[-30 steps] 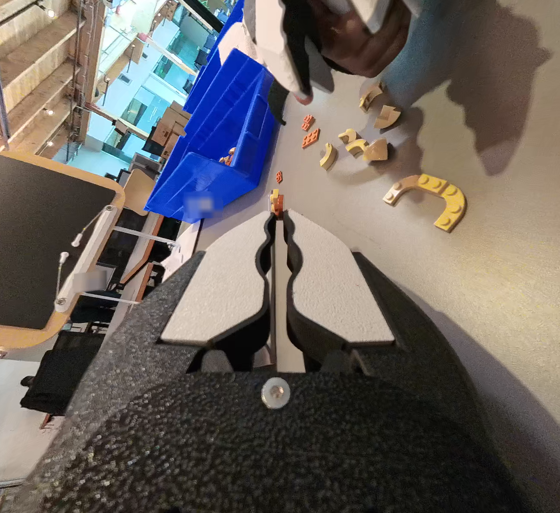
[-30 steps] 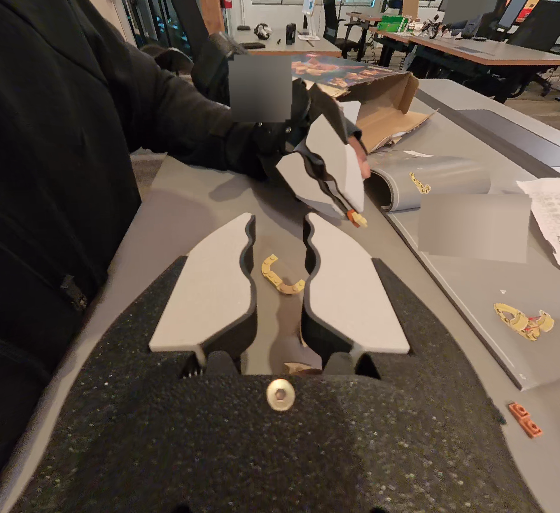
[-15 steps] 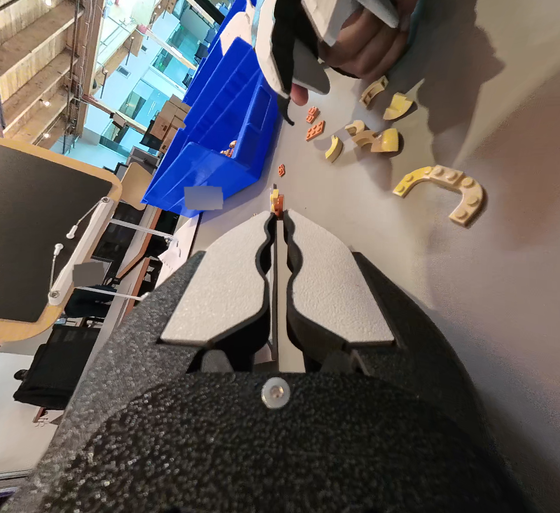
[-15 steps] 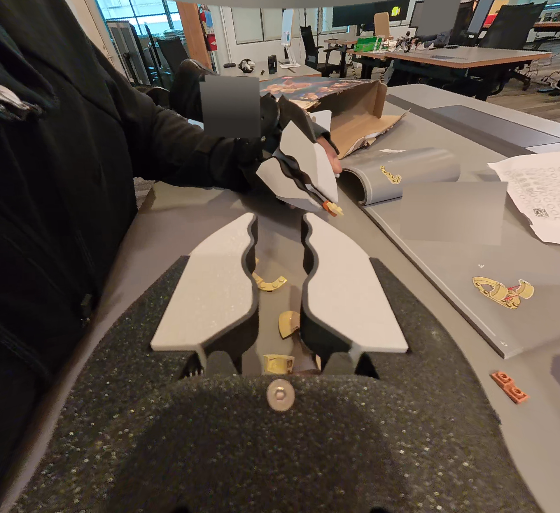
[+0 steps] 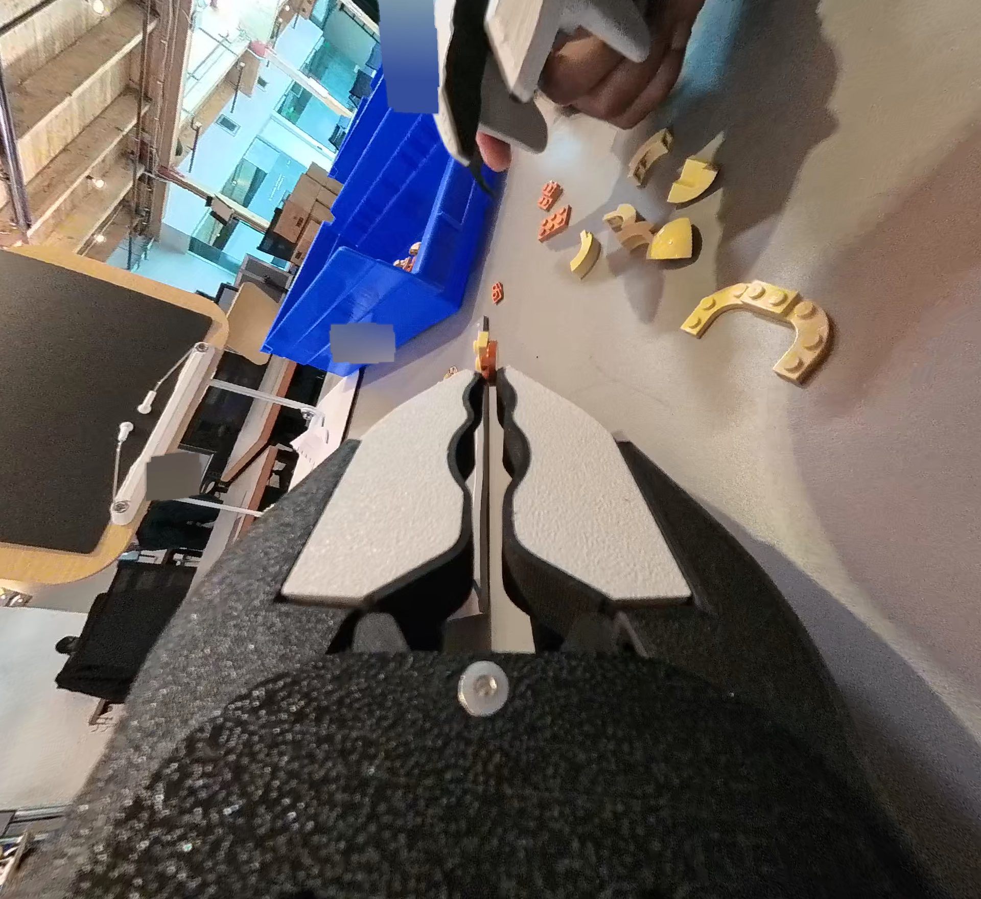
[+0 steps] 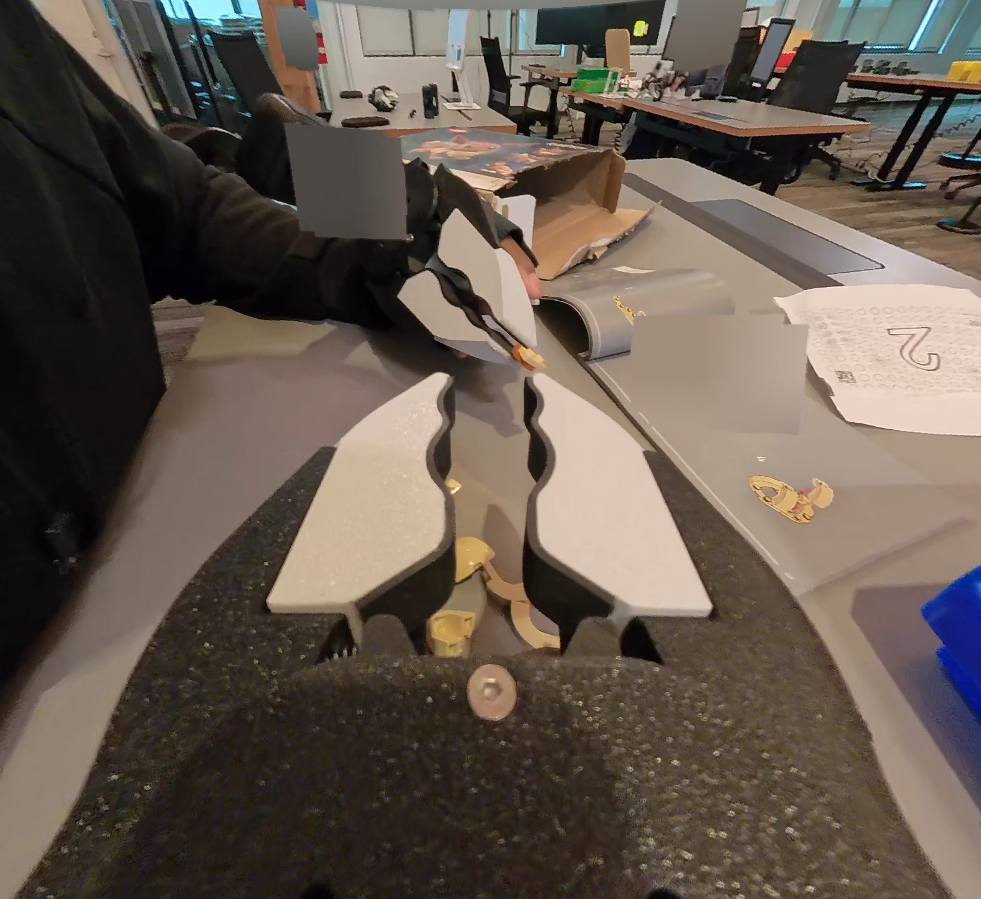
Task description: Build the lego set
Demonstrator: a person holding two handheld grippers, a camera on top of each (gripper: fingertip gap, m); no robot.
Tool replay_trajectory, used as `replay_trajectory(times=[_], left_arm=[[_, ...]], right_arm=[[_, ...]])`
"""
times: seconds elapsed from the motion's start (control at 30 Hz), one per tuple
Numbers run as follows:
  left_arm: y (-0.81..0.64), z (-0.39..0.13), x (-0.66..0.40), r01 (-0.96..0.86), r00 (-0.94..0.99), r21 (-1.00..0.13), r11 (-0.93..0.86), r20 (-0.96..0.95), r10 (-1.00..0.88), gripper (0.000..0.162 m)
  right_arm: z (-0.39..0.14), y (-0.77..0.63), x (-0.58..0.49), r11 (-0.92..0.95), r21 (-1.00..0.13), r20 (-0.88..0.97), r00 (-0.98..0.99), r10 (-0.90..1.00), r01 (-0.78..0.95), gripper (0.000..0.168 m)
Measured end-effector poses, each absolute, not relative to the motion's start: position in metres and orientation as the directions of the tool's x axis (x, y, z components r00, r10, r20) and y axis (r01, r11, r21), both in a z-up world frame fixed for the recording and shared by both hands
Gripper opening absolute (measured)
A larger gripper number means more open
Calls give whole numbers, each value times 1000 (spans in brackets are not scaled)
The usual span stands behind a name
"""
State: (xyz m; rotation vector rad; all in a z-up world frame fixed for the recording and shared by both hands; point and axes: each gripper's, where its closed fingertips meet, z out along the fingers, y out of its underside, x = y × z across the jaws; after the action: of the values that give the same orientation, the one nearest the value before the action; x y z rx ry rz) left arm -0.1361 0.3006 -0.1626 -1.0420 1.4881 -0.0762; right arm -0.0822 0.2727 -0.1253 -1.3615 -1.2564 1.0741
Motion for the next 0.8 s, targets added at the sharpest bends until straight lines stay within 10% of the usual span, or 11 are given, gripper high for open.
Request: replay_trajectory(times=[0.53, 0.8], left_arm=[[297, -176, -129, -596, 93, -538, 595, -783, -615, 5], [292, -180, -126, -610, 53, -507, 609, -793, -607, 5]], right_arm=[[-177, 328, -38, -124, -817, 72, 312, 947, 563, 14], [-200, 293, -28, 62, -674, 146, 51, 988, 736, 13]])
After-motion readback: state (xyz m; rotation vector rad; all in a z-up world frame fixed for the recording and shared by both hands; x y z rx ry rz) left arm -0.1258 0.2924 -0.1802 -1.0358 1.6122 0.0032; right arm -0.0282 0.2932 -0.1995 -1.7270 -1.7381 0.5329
